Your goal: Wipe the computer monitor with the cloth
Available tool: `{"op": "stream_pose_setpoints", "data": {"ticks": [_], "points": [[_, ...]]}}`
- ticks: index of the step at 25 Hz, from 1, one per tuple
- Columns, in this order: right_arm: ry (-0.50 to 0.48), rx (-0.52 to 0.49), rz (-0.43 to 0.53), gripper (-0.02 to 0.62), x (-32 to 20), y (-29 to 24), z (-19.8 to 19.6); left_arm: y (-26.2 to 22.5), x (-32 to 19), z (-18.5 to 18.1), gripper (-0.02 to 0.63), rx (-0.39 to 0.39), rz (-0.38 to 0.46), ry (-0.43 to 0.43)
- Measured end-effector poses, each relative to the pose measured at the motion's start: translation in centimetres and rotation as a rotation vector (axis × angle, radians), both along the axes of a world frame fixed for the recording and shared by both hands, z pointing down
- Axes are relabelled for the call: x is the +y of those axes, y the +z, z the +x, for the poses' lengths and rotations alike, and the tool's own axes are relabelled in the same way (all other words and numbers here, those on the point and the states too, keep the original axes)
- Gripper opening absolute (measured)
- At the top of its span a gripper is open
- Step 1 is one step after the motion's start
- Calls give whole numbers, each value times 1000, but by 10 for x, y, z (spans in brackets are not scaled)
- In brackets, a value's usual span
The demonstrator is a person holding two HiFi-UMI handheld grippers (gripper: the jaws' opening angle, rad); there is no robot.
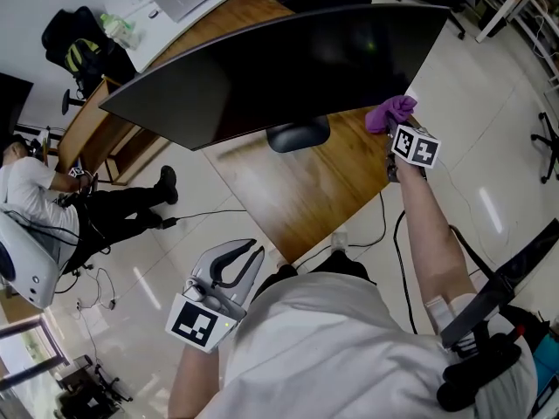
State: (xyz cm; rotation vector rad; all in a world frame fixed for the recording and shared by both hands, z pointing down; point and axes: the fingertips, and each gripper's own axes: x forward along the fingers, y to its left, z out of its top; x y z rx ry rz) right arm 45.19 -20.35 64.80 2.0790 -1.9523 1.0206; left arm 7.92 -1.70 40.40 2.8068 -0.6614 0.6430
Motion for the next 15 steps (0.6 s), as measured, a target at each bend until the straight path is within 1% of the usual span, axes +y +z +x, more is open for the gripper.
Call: {"op": "stream_pose_setpoints", "data": {"ticks": [15], "points": [[-28,-1,-10,55,-10,-4,-60,3,-3,-44,71,39,5,-30]]}}
